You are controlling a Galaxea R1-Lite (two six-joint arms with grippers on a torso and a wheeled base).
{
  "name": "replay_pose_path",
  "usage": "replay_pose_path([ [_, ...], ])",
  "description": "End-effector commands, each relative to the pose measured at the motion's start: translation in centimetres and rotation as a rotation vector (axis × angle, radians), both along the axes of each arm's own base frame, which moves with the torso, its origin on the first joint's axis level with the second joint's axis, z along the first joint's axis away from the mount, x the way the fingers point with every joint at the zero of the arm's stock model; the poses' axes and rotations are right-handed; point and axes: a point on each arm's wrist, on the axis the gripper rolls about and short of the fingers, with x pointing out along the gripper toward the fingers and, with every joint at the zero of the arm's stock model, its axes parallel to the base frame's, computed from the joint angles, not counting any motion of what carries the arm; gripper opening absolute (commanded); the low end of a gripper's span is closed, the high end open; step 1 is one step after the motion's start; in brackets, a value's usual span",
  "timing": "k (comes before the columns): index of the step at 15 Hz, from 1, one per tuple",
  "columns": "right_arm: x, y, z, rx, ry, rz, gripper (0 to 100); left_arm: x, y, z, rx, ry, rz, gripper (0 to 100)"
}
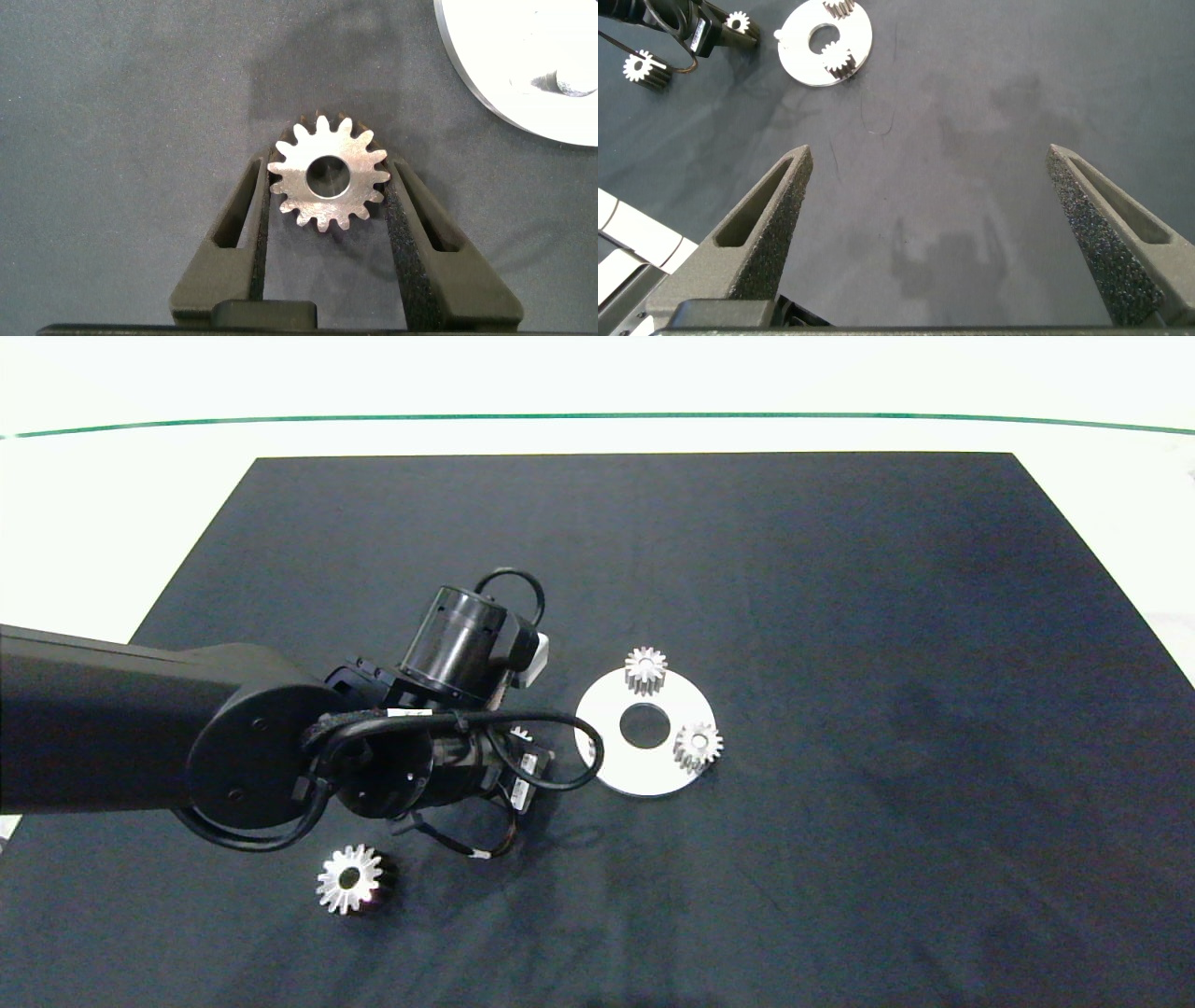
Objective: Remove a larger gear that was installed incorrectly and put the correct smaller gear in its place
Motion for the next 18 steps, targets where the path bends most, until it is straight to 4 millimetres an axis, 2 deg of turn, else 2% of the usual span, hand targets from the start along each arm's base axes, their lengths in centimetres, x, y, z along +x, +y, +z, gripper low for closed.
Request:
replay_pose_path([
  [1, 0.0, 0.0, 0.0, -0.001, 0.000, -0.001, 100, 0.0, 0.0, 0.0, 0.002, 0.000, 0.002, 26],
  [2, -0.1, 0.0, 0.0, -0.002, 0.002, -0.002, 100, -0.1, 0.0, -0.1, 0.004, 0.003, 0.001, 23],
  [5, -0.2, -0.1, -0.1, 0.000, -0.001, -0.001, 100, -0.4, 0.2, -0.2, 0.009, 0.013, -0.005, 22],
  [10, -0.1, -0.1, -0.1, -0.001, 0.000, -0.001, 100, -1.5, 0.5, 1.5, -0.022, -0.027, -0.019, 22],
  [12, -0.2, -0.1, -0.2, -0.002, 0.002, -0.001, 100, -2.6, 0.6, 2.4, -0.029, -0.035, -0.041, 22],
  [14, -0.3, -0.2, -0.3, -0.002, 0.002, -0.001, 100, -4.0, 0.2, 3.1, -0.035, -0.040, -0.081, 22],
  [18, -0.3, -0.2, -0.3, -0.001, 0.000, -0.005, 100, -5.6, -1.7, 3.5, -0.045, -0.052, -0.167, 22],
])
